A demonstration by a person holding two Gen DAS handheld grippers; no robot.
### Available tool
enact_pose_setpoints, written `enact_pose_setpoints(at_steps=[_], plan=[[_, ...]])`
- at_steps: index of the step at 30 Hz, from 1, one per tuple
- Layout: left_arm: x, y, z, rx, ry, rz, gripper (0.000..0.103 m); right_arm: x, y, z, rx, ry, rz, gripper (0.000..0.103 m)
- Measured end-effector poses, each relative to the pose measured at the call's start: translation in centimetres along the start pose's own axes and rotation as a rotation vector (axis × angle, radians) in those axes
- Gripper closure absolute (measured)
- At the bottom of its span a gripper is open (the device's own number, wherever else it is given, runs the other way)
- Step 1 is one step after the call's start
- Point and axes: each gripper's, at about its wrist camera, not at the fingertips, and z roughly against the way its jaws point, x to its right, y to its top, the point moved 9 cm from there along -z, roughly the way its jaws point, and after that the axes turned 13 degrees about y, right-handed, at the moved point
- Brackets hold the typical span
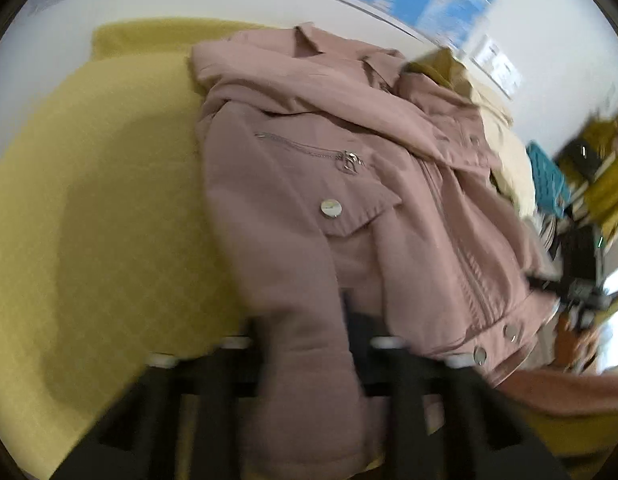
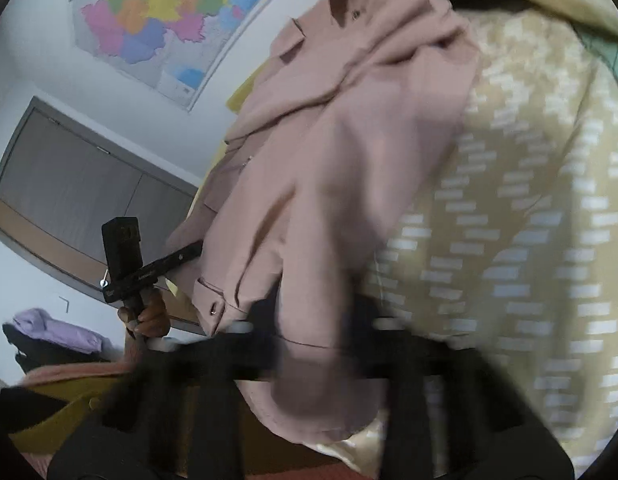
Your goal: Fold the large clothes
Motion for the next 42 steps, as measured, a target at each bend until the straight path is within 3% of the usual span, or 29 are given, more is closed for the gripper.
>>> enact_pose_setpoints(at_steps=[6, 10, 12, 16, 19, 20, 22, 24, 26, 27, 28, 29, 30, 32, 37, 42], plan=[[-0.9, 1.4, 5.6, 0.112, -0.056, 0.074, 0.099, -5.8, 1.0, 3.3, 0.108, 0.097, 0.127, 0.095], [-0.9, 1.2, 9.8, 0.182, -0.056, 0.029, 0.098, -9.8, -0.2, 5.4, 0.108, 0.095, 0.241, 0.096], [-0.7, 0.4, 9.7, 0.157, -0.059, 0.004, 0.098, -9.0, -1.0, 5.4, 0.08, 0.086, 0.203, 0.092], [-2.0, -1.4, 5.2, 0.032, -0.025, 0.0, 0.093, -3.7, -2.3, 4.7, 0.03, 0.001, 0.051, 0.07], [-2.7, -2.1, 3.4, -0.002, -0.032, 0.009, 0.077, -0.8, -2.7, 4.9, 0.045, -0.034, -0.037, 0.045], [-2.6, -2.1, 3.2, -0.012, -0.046, 0.013, 0.061, -0.4, -2.9, 4.9, 0.044, -0.03, -0.045, 0.035], [-2.4, -2.0, 2.9, -0.018, -0.075, 0.007, 0.052, -0.4, -3.1, 4.5, 0.035, -0.012, -0.033, 0.031], [-1.9, -2.2, 2.7, -0.02, -0.105, -0.024, 0.035, -0.9, -3.3, 3.9, 0.01, -0.008, 0.001, 0.028], [-1.2, -2.4, 2.7, -0.021, -0.124, -0.051, 0.03, -1.3, -3.4, 3.1, -0.005, -0.007, 0.02, 0.031], [-0.6, -2.5, 2.5, -0.024, -0.13, -0.06, 0.031, -1.3, -3.3, 2.9, -0.008, -0.007, 0.024, 0.037], [-0.2, -2.5, 2.3, -0.022, -0.13, -0.066, 0.034, -1.3, -3.5, 2.5, -0.021, 0.006, 0.02, 0.06], [0.2, -2.4, 2.1, -0.014, -0.124, -0.072, 0.054, -1.5, -3.7, 2.1, -0.03, 0.048, 0.003, 0.08], [0.3, -2.2, 1.9, -0.001, -0.095, -0.067, 0.077, -1.7, -3.6, 1.8, -0.028, 0.067, -0.009, 0.082], [-0.3, -1.9, 1.9, 0.014, -0.059, -0.035, 0.098, -2.5, -3.6, 2.0, -0.005, 0.101, 0.001, 0.086], [-1.5, 0.2, 6.4, 0.129, -0.131, 0.066, 0.099, -7.1, -2.2, 4.6, 0.115, 0.185, 0.097, 0.089], [-0.9, 1.2, 11.9, 0.246, -0.152, 0.046, 0.099, -11.4, -1.6, 6.6, 0.169, 0.246, 0.182, 0.089]])
